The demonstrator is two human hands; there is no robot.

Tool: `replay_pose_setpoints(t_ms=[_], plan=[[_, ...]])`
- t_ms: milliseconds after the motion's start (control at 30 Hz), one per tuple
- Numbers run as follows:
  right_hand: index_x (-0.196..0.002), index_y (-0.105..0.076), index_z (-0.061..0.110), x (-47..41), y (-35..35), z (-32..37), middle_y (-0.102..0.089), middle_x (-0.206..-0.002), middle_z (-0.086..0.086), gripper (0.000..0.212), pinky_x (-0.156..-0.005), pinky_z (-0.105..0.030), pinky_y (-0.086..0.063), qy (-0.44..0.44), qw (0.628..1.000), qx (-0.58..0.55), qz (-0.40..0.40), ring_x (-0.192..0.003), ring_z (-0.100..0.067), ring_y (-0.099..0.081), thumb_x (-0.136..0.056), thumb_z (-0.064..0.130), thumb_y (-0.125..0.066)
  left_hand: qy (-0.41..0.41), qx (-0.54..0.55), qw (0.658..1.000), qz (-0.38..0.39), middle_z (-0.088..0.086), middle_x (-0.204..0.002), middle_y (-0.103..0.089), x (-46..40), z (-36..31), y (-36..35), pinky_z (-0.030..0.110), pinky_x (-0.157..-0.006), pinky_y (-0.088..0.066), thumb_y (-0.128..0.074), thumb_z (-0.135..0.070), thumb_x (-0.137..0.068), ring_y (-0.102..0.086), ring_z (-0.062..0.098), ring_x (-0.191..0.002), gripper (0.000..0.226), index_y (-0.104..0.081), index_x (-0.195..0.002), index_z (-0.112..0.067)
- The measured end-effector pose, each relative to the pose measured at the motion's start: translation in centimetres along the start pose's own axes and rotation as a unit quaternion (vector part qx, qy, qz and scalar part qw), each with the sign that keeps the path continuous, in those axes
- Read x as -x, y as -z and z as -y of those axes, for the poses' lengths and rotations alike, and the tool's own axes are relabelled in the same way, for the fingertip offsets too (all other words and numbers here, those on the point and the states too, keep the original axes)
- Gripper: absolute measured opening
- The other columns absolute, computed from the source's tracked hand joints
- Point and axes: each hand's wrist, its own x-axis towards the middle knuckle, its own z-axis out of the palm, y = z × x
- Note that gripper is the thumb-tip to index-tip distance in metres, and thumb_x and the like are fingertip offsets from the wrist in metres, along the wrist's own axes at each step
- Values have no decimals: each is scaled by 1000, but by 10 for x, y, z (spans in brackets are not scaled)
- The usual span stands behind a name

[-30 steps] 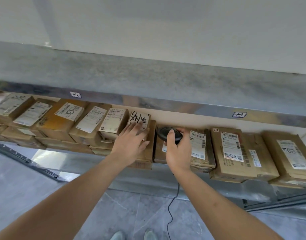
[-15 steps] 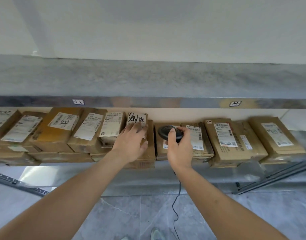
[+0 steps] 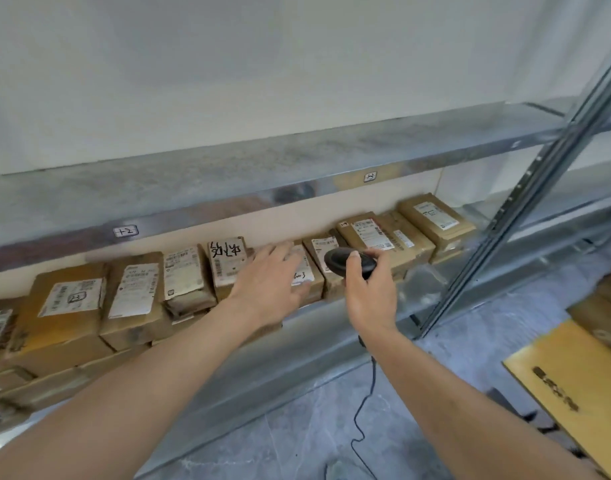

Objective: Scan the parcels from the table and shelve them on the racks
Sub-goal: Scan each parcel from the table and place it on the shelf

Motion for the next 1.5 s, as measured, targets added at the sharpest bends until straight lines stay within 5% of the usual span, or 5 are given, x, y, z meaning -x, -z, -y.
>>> replay_pose_setpoints(t_ms=[200,467,900,1033,1500], plan=[[-119,-50,35,23,69,-8,-68,-104,9,25,-91,-49,-55,-10,996,-3,-83,-96,-21,-68,-102,54,-49,-105,3,994,-21,8,-148,-56,-3,-64,13,46,-114,-42,-30,-64,-85,-52,31,-134,80,-57,-144,-18],[-114,-49,40,45,192,-31,-68,-100,8,26,-83,-54,-59,-23,985,-26,-169,-92,-21,-68,-99,61,-47,-198,21,980,-27,9,-143,-58,4,-193,27,46,-111,-43,-55,-55,-92,-52,34,-130,64,-58,-143,-16],[-112,-50,39,70,419,-112,-71,-97,11,36,-77,-54,-60,-40,962,-26,-268,-86,-15,-72,-91,68,-42,-296,48,954,-22,7,-156,-48,27,-450,5,45,-119,-37,-55,-55,-97,-44,28,-143,68,-49,-154,-18],[-114,-51,36,68,477,-131,-70,-97,10,24,-77,-51,-59,-53,951,-22,-303,-84,-16,-73,-101,56,-47,-325,47,944,-12,6,-159,-45,29,-510,-2,41,-121,-34,-54,-55,-99,-42,28,-145,68,-46,-156,-20],[-111,-51,35,-19,616,-199,-71,-94,11,22,-75,-54,-60,-107,901,-8,-420,-85,-14,-72,-101,55,-48,-411,92,907,10,0,-154,-48,-75,-682,-54,39,-115,-41,-57,-53,-99,-46,23,-139,62,-48,-152,-23]])
